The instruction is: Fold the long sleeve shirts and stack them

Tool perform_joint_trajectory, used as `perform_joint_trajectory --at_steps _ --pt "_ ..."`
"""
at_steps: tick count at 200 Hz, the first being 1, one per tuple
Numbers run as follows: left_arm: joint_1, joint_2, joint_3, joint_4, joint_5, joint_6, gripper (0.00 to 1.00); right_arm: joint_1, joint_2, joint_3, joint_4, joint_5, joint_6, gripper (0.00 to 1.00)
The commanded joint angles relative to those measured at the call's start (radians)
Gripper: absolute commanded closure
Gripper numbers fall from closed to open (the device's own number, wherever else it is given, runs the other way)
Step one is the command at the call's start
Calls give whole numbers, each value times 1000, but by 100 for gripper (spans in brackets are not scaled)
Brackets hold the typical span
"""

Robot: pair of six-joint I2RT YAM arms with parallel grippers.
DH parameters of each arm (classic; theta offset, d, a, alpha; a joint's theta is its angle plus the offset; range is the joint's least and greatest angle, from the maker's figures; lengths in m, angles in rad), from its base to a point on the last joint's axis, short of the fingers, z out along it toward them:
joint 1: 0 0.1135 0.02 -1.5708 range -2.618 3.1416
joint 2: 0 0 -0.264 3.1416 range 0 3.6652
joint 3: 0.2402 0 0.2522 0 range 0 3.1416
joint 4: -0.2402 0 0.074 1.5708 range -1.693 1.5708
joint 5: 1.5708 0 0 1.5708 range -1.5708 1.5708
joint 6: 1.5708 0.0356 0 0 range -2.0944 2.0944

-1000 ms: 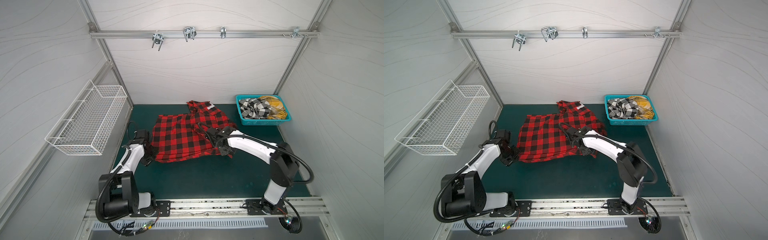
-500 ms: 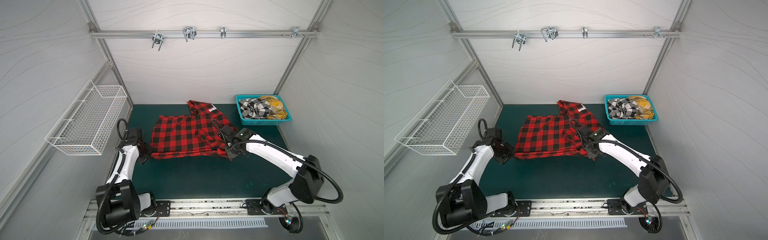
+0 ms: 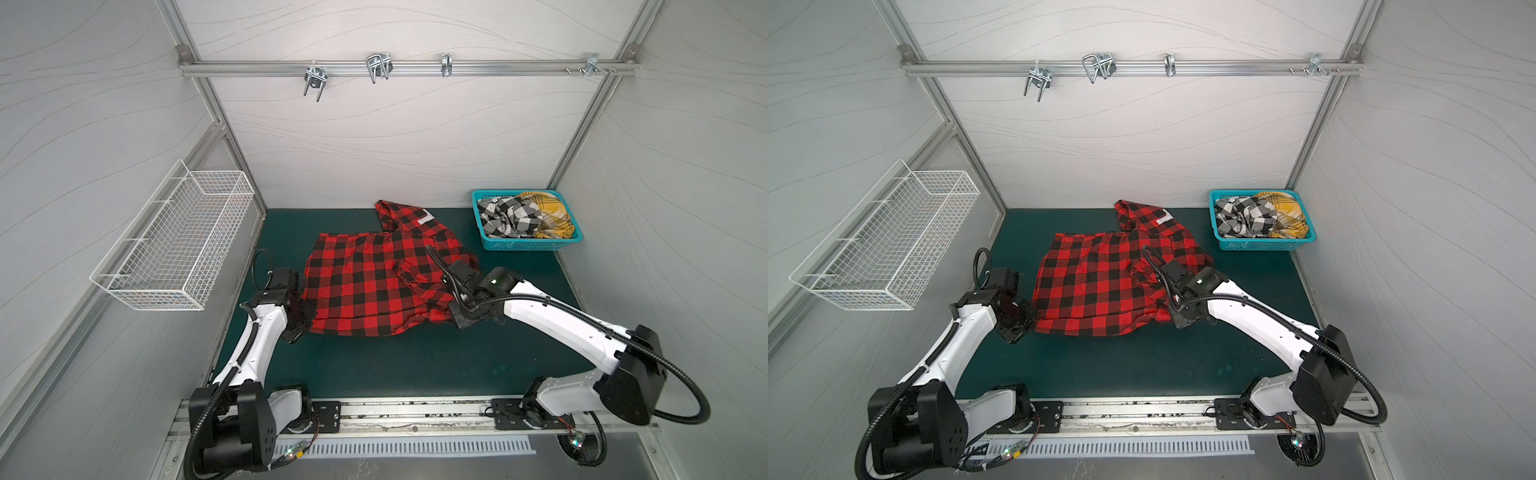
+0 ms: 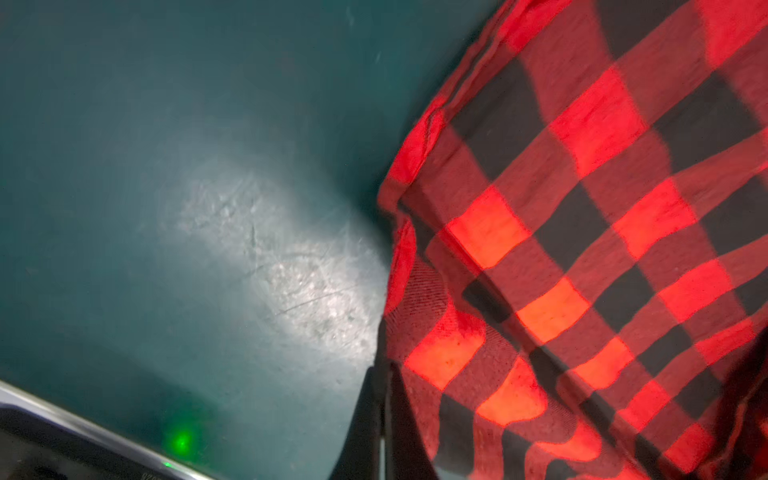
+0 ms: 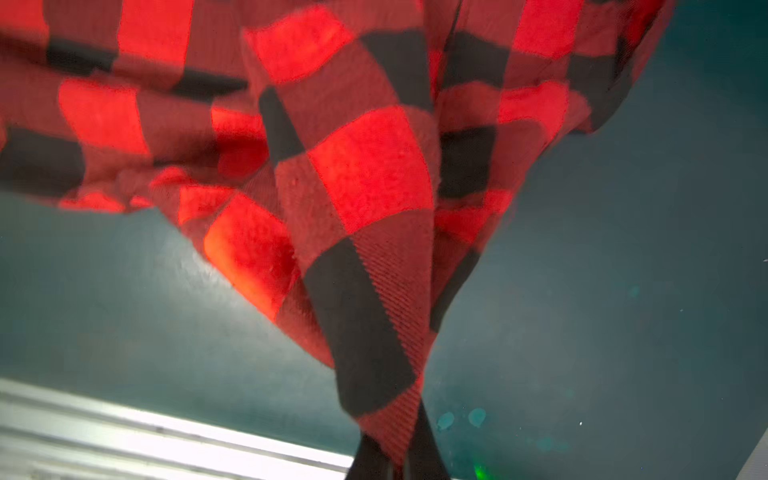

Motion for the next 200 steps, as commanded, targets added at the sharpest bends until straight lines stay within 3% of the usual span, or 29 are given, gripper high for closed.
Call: perform_joint_trajectory --at_steps 1,55,111,129,165,173,185,200 --pt "10 71 101 22 -39 -29 100 -97 72 59 14 -6 -22 100" --pt "25 272 183 107 -16 -57 100 -227 290 261 94 -81 -99 100" --pt "27 427 234 219 -21 -43 100 -265 564 487 64 -94 -125 100" --pt "28 480 265 230 -17 -32 99 -269 621 527 51 -76 -116 96" --pt "28 519 323 250 -6 -12 100 -296 680 613 17 -74 -86 97" --pt "27 529 339 249 5 -4 85 -301 688 623 16 -91 -84 90" --pt "28 556 369 234 34 10 59 -305 708 641 1 -107 -86 71" --pt "28 575 406 189 33 21 49 -302 716 652 -20 -108 -91 48"
